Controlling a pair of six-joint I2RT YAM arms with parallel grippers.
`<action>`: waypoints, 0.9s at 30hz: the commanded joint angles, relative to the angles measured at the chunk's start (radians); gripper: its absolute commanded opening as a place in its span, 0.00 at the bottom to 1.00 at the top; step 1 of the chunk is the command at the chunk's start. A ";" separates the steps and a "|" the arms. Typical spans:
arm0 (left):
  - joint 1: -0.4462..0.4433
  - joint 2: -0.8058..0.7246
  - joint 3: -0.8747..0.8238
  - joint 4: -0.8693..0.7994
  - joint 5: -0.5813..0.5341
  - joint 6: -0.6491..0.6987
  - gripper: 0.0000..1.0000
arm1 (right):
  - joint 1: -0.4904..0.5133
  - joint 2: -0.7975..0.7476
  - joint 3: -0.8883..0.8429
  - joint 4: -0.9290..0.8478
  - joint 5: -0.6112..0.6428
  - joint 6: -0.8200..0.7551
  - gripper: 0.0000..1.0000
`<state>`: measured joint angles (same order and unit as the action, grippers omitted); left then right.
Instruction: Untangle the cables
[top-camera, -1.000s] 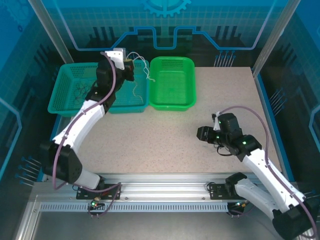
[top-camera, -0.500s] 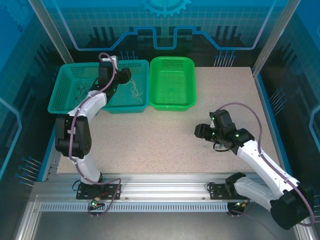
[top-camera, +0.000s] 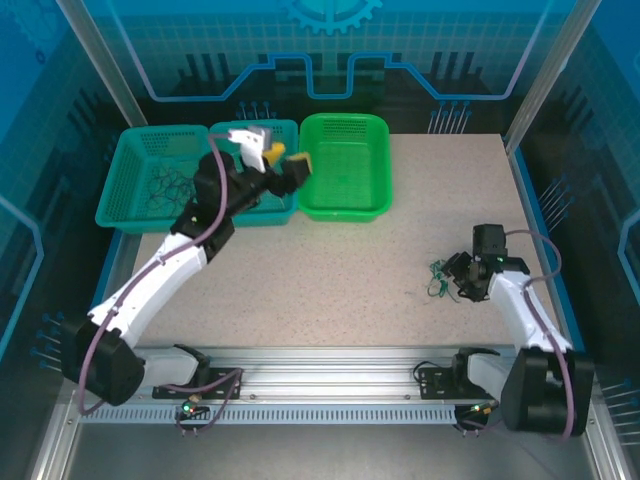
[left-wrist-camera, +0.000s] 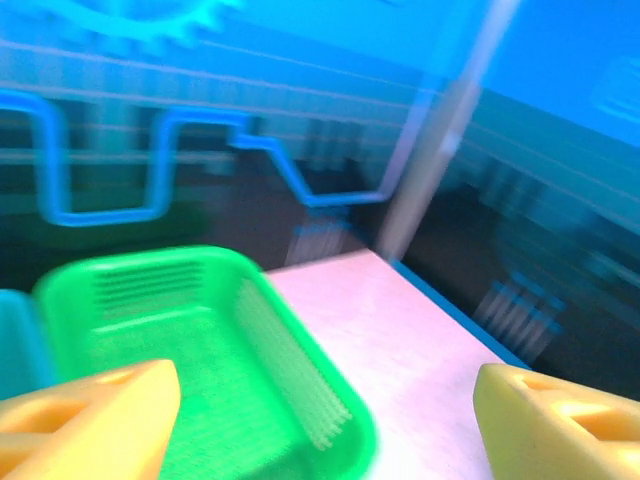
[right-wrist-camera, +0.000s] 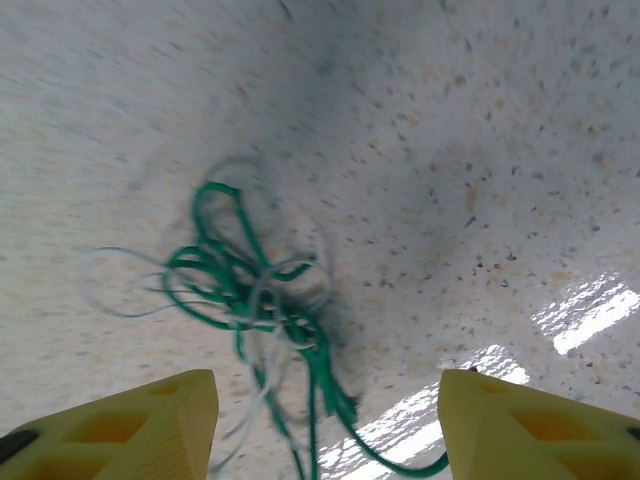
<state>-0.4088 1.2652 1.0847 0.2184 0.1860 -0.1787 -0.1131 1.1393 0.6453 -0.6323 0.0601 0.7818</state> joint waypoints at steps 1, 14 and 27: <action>-0.055 -0.034 -0.099 0.015 0.132 0.083 0.79 | -0.005 0.116 0.042 0.050 -0.065 -0.056 0.60; -0.196 -0.103 -0.196 -0.064 0.182 0.237 0.81 | 0.145 0.282 0.063 0.187 -0.037 -0.065 0.03; -0.196 0.169 0.049 -0.143 0.230 -0.105 0.87 | 0.363 -0.103 0.103 0.271 -0.443 -0.415 0.00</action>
<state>-0.6044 1.3907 1.0771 0.1059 0.3847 -0.1764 0.2028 1.0573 0.7216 -0.3744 -0.2611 0.4587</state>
